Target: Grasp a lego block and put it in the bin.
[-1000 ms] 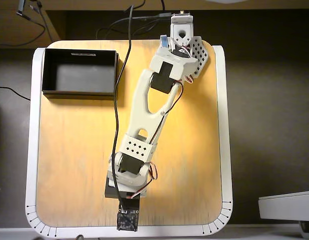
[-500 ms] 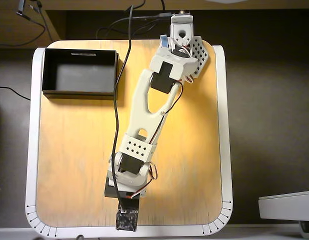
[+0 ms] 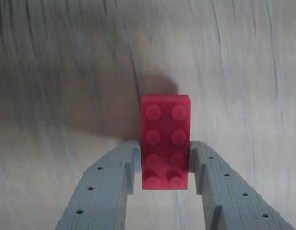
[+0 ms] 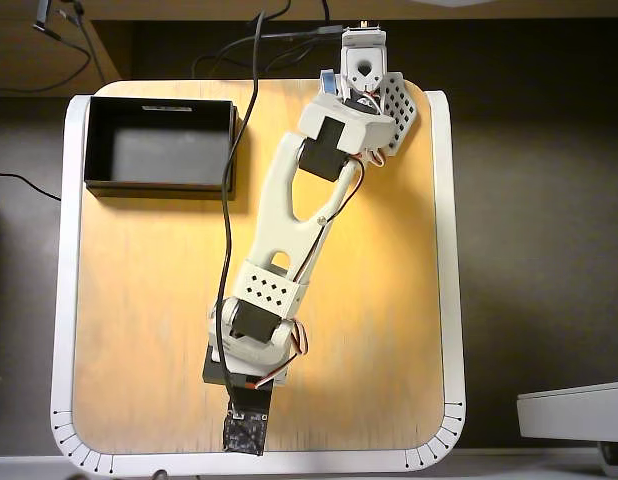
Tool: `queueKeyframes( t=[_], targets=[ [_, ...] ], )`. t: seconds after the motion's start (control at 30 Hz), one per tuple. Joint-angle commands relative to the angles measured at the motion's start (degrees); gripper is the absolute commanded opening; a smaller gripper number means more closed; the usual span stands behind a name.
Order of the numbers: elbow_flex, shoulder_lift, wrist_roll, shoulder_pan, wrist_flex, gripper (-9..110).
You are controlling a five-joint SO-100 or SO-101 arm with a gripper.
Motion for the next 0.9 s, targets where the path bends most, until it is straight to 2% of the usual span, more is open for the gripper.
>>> queueKeyframes(
  t=[0.0,0.47,0.87],
  targets=[
    [-7.56,14.41,-0.62,1.32,3.78,1],
    [-7.47,33.93,-1.76,5.45,16.00,1],
    [-7.47,42.45,-3.60,19.07,21.36,1]
  ],
)
